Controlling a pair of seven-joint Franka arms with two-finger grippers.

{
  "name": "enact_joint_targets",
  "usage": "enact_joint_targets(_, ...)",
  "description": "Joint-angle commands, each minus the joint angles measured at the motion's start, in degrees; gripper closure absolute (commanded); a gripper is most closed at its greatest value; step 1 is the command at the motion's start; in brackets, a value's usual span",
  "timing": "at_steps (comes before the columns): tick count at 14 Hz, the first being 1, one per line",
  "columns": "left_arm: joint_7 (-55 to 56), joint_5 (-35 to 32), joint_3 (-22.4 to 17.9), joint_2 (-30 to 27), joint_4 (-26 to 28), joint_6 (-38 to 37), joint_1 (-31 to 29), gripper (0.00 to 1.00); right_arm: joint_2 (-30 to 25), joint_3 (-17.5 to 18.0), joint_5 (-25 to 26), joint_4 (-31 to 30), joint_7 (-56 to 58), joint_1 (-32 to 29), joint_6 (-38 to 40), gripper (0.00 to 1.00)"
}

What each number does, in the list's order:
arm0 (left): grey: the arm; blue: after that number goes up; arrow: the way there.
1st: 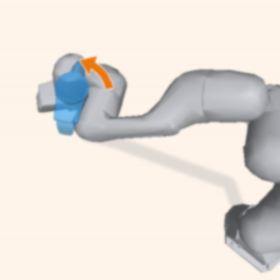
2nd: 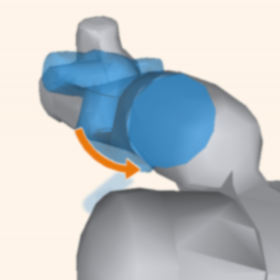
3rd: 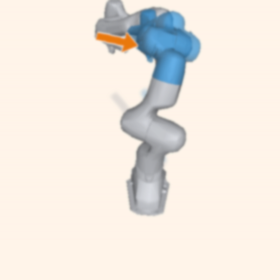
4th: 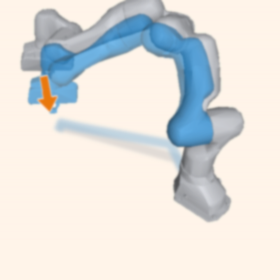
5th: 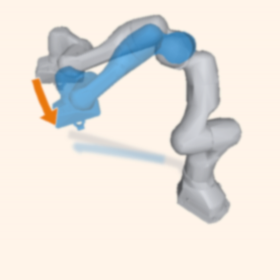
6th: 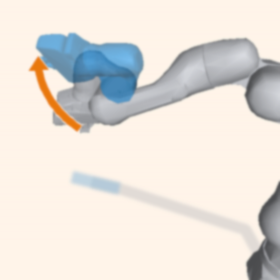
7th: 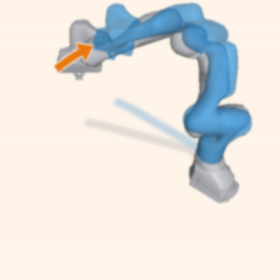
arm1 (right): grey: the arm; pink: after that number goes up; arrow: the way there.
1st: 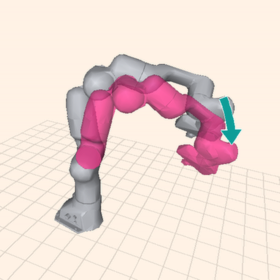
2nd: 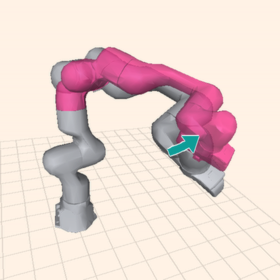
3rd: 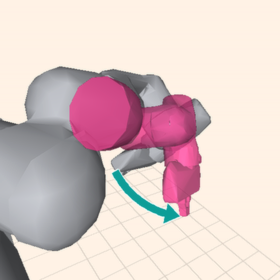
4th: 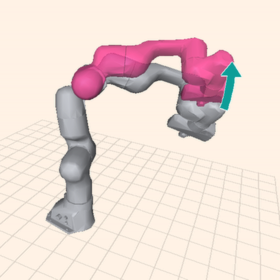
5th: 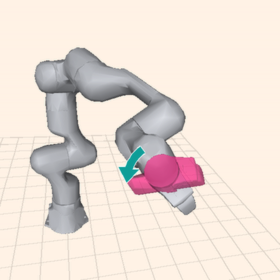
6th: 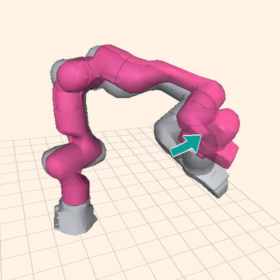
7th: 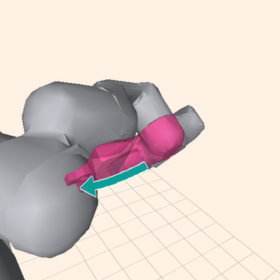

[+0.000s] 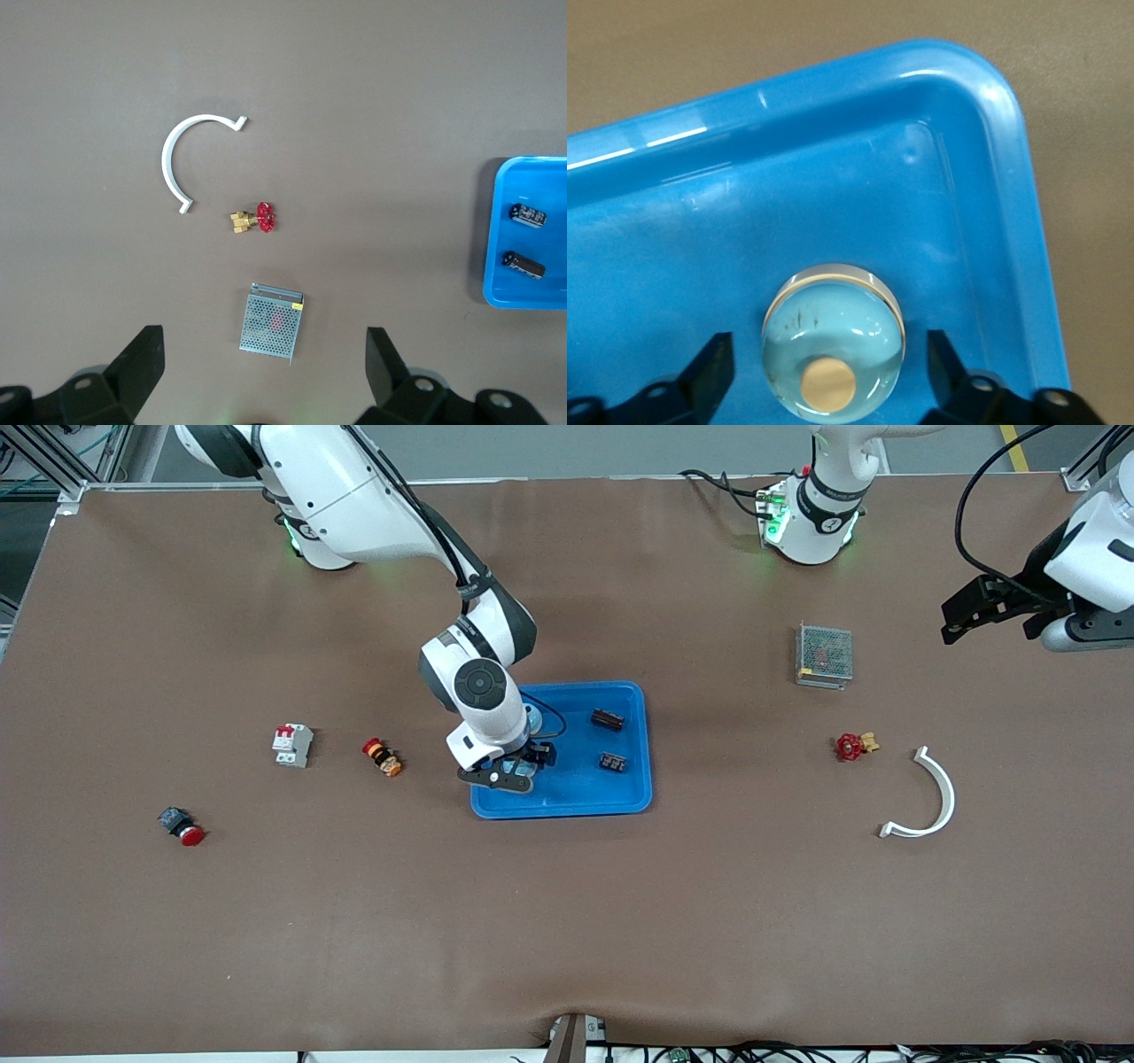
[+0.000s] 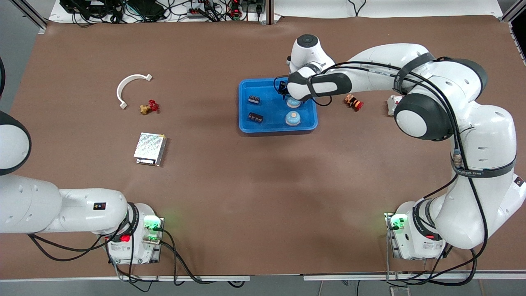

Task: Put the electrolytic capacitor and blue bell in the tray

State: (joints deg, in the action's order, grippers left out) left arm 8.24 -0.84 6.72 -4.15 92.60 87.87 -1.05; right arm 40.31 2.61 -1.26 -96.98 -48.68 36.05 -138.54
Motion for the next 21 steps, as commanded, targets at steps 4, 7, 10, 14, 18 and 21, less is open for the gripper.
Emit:
enact_joint_targets(4,-1.29,-0.92,-0.04,-0.33,-0.67,0.19,-0.35,0.0,-6.62,-0.32,0.91,0.74,1.47,-0.18,8.87,0.0)
enact_joint_targets(7,-1.38,-0.92,-0.04,-0.33,-0.67,0.19,-0.36,0.0,-15.14,-0.23,0.56,0.13,5.25,-2.11,18.27,0.0)
enact_joint_targets(10,-1.3,-0.92,-0.04,-0.33,-0.67,0.19,-0.44,0.0,-23.76,-0.06,-0.14,-1.54,10.97,-4.05,26.28,0.0)
enact_joint_targets(14,-1.3,-0.92,-0.04,-0.07,-0.5,0.19,-0.44,0.0,-33.87,-0.14,-0.14,-2.33,15.01,-5.98,36.65,0.0)
enact_joint_targets(18,-1.38,-0.92,-0.04,-0.07,-0.49,0.19,-0.53,0.0,-44.34,-0.32,-0.06,-7.33,22.74,-11.42,39.57,0.0)
enact_joint_targets(21,-1.38,-0.92,-0.04,0.02,-0.49,0.19,-0.53,0.0,-47.42,-0.41,0.03,-7.34,30.89,-18.27,41.06,0.0)
